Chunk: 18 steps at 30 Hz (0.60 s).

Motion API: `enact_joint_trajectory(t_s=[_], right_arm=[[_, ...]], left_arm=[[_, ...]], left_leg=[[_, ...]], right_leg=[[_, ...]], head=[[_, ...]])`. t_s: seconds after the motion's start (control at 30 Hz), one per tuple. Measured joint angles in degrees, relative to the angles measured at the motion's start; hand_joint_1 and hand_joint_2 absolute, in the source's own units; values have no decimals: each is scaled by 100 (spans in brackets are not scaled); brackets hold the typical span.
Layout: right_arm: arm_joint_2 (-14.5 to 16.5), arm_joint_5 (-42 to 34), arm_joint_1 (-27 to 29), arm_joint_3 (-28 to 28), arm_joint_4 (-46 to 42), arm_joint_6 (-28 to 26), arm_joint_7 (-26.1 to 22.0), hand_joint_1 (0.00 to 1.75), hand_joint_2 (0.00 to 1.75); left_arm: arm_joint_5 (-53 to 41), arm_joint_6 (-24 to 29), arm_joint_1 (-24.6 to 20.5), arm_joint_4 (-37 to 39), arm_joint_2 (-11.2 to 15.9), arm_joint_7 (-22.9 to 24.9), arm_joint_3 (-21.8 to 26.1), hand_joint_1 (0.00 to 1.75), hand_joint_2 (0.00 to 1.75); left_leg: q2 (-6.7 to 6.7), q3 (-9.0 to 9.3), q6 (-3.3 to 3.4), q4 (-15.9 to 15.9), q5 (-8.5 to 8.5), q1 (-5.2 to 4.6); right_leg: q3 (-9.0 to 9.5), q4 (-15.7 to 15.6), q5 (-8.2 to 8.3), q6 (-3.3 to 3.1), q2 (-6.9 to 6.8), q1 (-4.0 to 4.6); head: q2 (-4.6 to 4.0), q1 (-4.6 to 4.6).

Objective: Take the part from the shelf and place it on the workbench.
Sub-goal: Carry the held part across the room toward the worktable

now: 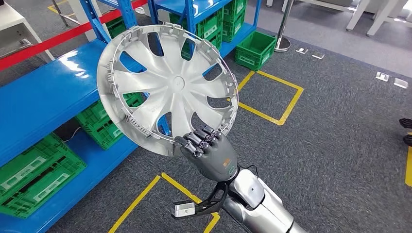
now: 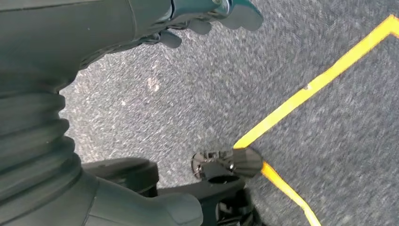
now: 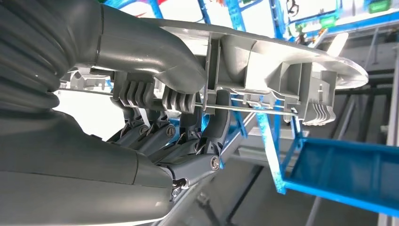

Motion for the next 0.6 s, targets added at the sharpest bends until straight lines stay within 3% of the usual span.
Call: enact_joint_trajectory(t_s=[0.03,0.1,0.17,0.23,0.3,0.33,0.37,0.4,0.47,0.5,0.53,0.6], right_arm=[[-2,-10,-3,2,4,-9,-16,175,175],[-8,-33,-9,5,17,-35,-26,175,175],[-8,-49,-23,5,31,-56,-27,175,175],[1,-59,-55,5,36,-63,-26,175,175],[9,-65,-84,5,39,-62,-28,175,175],[9,-65,-93,5,42,-61,-31,175,175],[9,-67,-102,5,43,-60,-32,175,175],[10,-69,-116,5,44,-60,-32,175,175],[17,-77,-146,5,42,-62,-32,175,175],[22,-77,-156,6,41,-66,-32,175,175],[26,-78,-158,7,41,-68,-33,175,175],[29,-78,-157,8,35,-75,-37,175,175]], left_arm=[[-6,3,1,-3,14,40,1,0,175],[-14,4,-2,-1,19,107,2,0,175],[-21,15,-1,0,21,138,2,0,175],[-28,43,10,3,20,148,4,0,175],[-28,82,24,8,21,154,14,0,175],[-26,107,28,9,21,151,22,0,175],[-21,132,26,10,20,143,31,0,175],[-10,154,21,10,19,127,39,0,175],[16,178,10,3,32,75,52,0,175],[27,189,5,-4,42,46,63,0,175],[34,202,0,-10,46,26,73,0,175],[52,233,-13,-20,39,2,89,0,175]], left_leg=[[45,3,-27,20,-33,-17],[112,35,-61,28,-70,-2],[-102,-14,-103,207,-252,30],[-450,-282,-117,834,-666,43],[-574,-621,-74,1554,-966,29],[-588,-692,-25,1681,-950,11],[-613,-661,51,1585,-817,-19],[-673,-536,150,1286,-598,-65],[-988,-225,404,532,-181,-168],[-1125,-128,497,284,-70,-205],[-1213,-87,560,160,-27,-234],[-1112,-37,586,40,15,-248]], right_leg=[[-16,4,-14,-67,-17,2],[-58,30,-8,-186,132,3],[-93,39,13,-259,258,3],[-127,20,55,-323,387,18],[-159,9,85,-364,550,66],[-166,9,94,-377,639,100],[-165,8,102,-390,732,137],[-157,7,110,-401,825,174],[-148,-7,134,-413,978,204],[-159,-15,153,-398,1047,190],[-180,-27,176,-372,1114,160],[-206,-90,238,-284,1280,127]], head=[[0,-15],[0,-54],[0,-61],[0,-69],[0,-72],[0,-73],[0,-72],[0,-71],[0,-57],[0,-51],[0,-46],[0,-48]])
